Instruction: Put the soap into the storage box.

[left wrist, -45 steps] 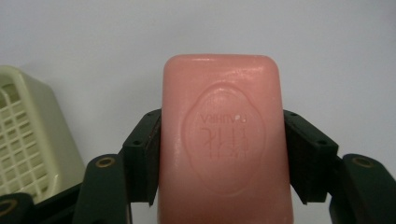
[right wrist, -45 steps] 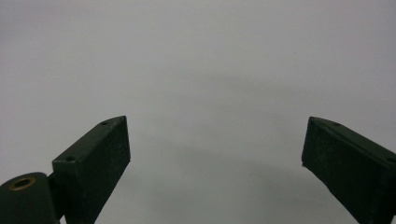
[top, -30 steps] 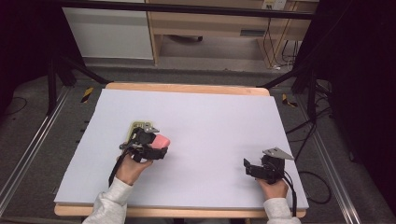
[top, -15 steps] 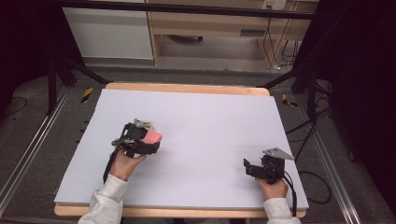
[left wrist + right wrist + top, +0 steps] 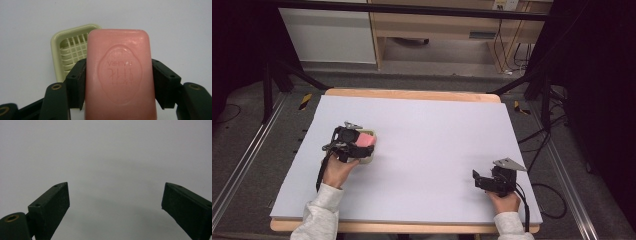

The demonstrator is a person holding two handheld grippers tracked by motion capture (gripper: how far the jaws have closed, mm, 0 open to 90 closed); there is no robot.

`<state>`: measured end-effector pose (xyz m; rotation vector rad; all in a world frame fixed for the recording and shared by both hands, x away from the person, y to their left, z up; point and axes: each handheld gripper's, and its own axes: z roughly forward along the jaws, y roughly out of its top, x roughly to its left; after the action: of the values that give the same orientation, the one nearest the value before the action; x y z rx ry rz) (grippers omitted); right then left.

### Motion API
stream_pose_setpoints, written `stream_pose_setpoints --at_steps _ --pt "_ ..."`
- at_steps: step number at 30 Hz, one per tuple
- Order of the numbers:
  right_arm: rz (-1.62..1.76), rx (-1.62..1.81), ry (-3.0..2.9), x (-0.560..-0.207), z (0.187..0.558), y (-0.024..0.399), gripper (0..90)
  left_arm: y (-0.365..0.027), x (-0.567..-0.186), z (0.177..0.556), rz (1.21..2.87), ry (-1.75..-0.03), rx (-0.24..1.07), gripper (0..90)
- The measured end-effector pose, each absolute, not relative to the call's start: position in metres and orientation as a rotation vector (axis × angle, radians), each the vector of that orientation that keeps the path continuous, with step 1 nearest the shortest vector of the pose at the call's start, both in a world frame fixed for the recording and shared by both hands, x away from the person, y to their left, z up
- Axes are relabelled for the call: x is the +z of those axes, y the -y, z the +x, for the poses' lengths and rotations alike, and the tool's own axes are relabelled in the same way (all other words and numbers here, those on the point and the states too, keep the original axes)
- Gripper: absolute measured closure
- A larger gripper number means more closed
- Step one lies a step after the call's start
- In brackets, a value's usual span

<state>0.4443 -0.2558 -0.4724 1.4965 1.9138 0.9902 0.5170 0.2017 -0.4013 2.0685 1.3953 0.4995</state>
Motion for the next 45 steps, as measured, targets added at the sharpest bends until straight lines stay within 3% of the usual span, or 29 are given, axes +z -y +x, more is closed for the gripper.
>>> stream_pose_setpoints --at_steps 45 --pt "1.488 0.986 -1.919 -0.473 0.446 0.254 8.2 -0.211 -0.425 0.552 2.045 -1.495 0.526 37.0"
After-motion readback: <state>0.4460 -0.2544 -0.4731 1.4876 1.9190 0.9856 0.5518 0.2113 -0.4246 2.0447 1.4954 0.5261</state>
